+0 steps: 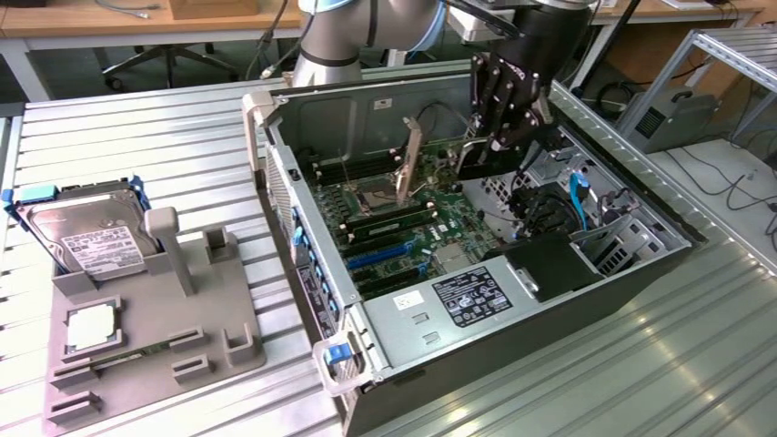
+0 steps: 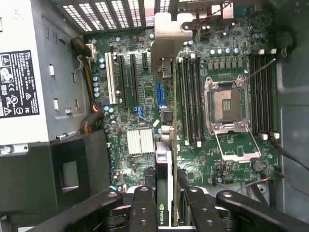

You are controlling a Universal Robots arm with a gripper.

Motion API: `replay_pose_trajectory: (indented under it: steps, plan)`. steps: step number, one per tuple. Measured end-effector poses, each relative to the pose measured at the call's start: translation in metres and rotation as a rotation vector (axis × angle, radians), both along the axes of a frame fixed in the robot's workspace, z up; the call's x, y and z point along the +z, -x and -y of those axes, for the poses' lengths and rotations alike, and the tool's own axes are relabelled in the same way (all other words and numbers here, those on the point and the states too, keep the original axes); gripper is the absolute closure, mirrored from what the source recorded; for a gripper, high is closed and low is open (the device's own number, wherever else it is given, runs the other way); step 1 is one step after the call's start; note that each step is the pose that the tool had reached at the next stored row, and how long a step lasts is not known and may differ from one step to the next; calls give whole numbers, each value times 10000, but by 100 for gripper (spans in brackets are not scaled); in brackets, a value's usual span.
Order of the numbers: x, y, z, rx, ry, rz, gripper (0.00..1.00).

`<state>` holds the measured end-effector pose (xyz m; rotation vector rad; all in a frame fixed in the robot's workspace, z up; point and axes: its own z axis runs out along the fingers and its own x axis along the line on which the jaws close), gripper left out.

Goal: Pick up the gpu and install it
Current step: 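Insert the gpu into the slot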

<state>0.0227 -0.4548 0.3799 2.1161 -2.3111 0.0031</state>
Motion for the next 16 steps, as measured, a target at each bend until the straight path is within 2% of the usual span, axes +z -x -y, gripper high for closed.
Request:
replay_pose_trajectory:
  steps: [3, 10, 16]
  plan:
    - [-39, 9, 0, 0, 2, 0, 73]
    - [-46, 20, 0, -2, 0, 0, 73]
    - [-53, 102, 0, 0, 1, 0, 73]
